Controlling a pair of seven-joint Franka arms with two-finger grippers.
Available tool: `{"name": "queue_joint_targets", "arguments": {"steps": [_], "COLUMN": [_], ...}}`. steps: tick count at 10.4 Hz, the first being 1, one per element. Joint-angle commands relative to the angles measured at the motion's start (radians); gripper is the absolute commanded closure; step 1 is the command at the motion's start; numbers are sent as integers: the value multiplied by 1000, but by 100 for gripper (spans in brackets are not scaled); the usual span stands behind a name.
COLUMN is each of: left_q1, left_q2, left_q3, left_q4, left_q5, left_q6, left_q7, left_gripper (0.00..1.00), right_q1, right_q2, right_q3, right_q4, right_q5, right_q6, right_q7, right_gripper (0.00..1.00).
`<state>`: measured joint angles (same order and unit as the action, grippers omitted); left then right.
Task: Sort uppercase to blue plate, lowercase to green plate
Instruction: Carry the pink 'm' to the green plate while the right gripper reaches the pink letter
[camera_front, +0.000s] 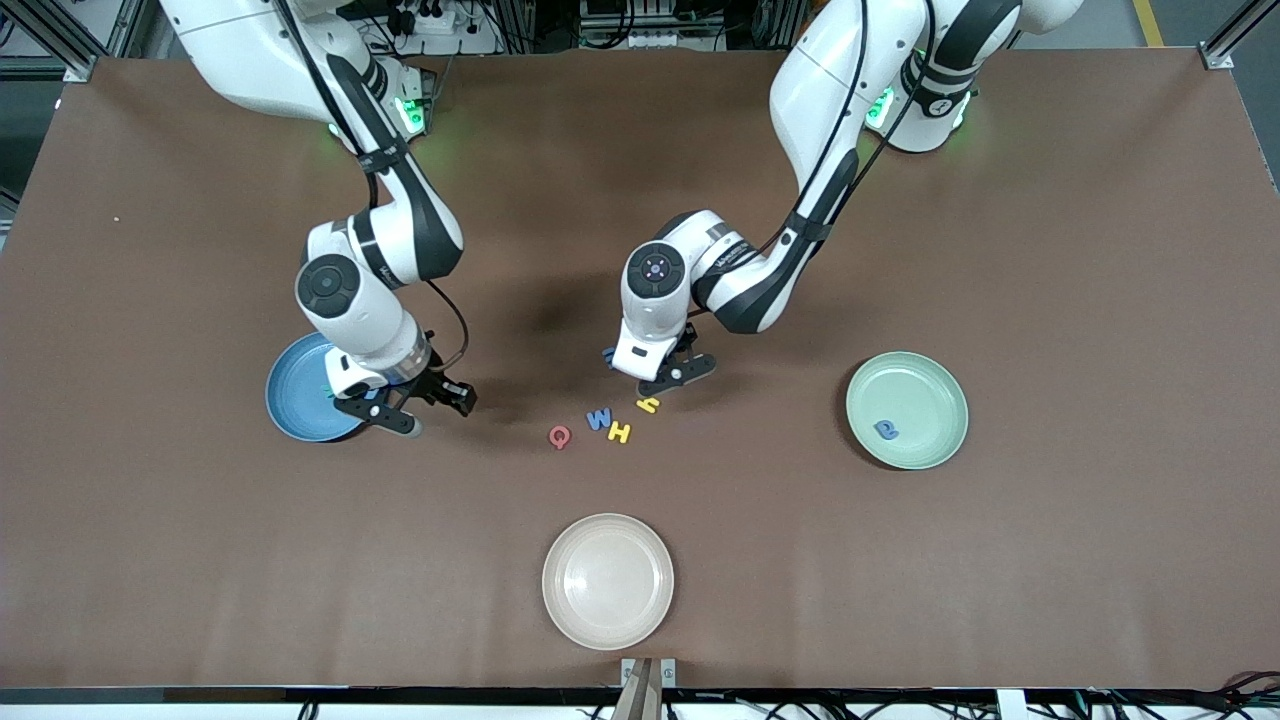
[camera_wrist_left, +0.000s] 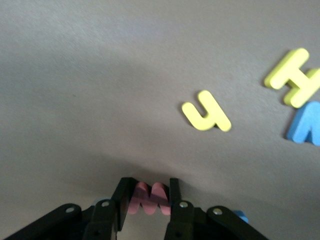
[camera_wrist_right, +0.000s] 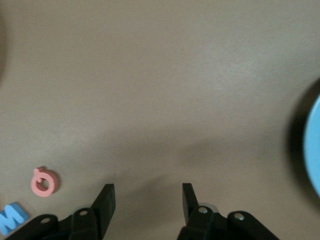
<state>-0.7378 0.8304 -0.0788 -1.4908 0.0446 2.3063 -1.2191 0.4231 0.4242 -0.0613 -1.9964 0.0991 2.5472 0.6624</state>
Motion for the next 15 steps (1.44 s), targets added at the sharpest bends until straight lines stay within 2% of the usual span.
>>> {"name": "queue_joint_targets", "arguments": {"steps": [1, 2, 3, 6, 8, 10, 12, 15], "left_q1": [79, 124, 171, 326, 417, 498, 544, 546], "left_q2": [-81, -117, -149, -180, -194, -235, -263, -263], "left_q3": [5, 5, 5, 7, 5, 5, 4, 2], "left_q4": [-6, -6, -8, -17, -28, -90, -127, -184], "left_q5": [-8, -8, -8, -3, 69, 80, 80, 124], "left_q6": [-91, -140, -186, -289, -370, -387, -387, -363], "left_q7": [59, 94, 137, 333, 426, 548, 616, 622], "left_gripper": [100, 100, 100, 100, 100, 100, 100, 100], "right_q1": [3, 9, 16, 68, 97, 115, 126, 131], "right_q2": [47, 59, 77, 155, 206, 257, 307, 352], "right_q3": [20, 29, 40, 55, 55, 54, 52, 51], "right_q4": [66, 86, 122, 243, 293, 341, 395, 445], "right_q5": [17, 17, 16, 7, 2, 1, -16, -39], "right_q6": [-15, -15, -37, -94, -90, -87, -88, -91], "right_q7": [55, 92, 129, 225, 268, 281, 299, 306], "right_gripper": [34, 32, 26, 26, 26, 27, 27, 30]}}
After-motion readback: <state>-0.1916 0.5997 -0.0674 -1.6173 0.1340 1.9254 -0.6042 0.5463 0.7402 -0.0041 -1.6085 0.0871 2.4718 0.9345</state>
